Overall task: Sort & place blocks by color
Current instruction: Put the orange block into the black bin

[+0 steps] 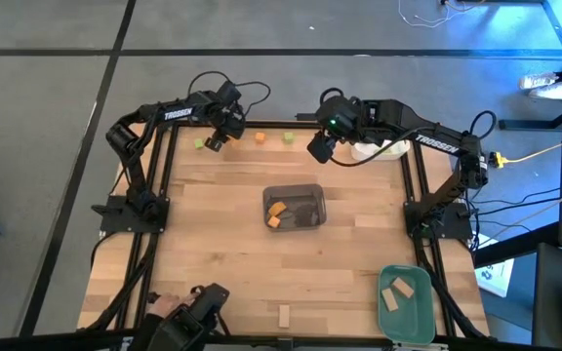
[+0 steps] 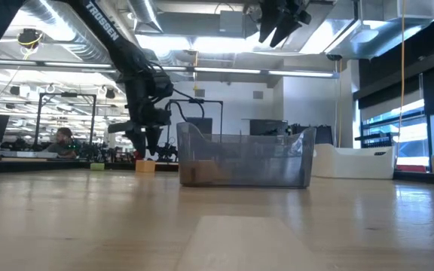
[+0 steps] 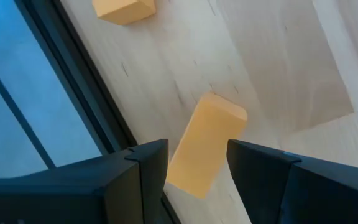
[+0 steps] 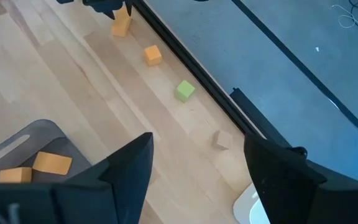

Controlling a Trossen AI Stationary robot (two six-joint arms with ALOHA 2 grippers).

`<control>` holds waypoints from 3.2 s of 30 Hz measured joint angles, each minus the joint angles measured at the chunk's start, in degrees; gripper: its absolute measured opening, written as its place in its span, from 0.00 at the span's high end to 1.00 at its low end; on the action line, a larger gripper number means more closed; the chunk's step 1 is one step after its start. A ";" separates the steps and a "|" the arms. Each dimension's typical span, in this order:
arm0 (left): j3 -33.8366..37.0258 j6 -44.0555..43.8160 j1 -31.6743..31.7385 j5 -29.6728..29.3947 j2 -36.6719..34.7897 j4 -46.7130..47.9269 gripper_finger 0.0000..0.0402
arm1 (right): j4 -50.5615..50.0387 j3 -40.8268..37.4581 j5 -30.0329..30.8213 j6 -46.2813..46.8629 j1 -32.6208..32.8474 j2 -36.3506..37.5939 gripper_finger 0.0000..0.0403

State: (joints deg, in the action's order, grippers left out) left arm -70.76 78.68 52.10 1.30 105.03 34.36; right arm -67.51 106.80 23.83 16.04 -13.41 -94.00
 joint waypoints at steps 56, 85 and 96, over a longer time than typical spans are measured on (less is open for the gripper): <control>-0.02 -9.19 -2.27 3.78 5.40 -0.57 0.61 | -0.04 0.00 0.00 -1.78 -0.24 0.00 0.38; 0.13 -24.99 -2.36 10.35 6.10 0.98 0.61 | -0.07 0.00 -0.11 -3.06 -0.83 0.00 0.38; 0.28 -35.18 -7.44 15.25 5.65 6.50 0.60 | -0.07 0.00 -0.07 -3.26 -0.83 0.00 0.38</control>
State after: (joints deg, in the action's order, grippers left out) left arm -70.48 43.50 44.66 16.55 110.68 40.86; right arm -67.57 106.80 23.77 12.78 -14.24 -94.00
